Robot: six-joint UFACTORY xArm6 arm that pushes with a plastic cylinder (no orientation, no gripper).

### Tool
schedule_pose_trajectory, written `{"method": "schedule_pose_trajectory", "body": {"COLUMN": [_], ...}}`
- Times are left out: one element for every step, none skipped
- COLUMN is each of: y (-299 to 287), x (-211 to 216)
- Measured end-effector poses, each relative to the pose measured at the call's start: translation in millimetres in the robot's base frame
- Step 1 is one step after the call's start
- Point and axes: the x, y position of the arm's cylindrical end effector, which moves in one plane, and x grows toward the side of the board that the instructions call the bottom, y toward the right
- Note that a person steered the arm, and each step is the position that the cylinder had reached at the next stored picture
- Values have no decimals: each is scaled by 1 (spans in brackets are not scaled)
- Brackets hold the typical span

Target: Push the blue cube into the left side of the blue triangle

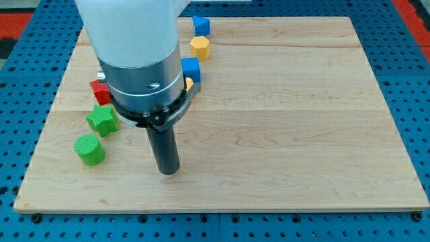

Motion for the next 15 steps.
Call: {"method": "schedule_pose_trajectory", "body": {"y": [5, 12, 41, 33, 13, -8, -14, 3, 34, 48, 52, 46, 12, -8, -31], "x": [0, 0, -29, -58, -91, -107, -146, -168, -185, -201, -217, -232, -255, -258, -273]}}
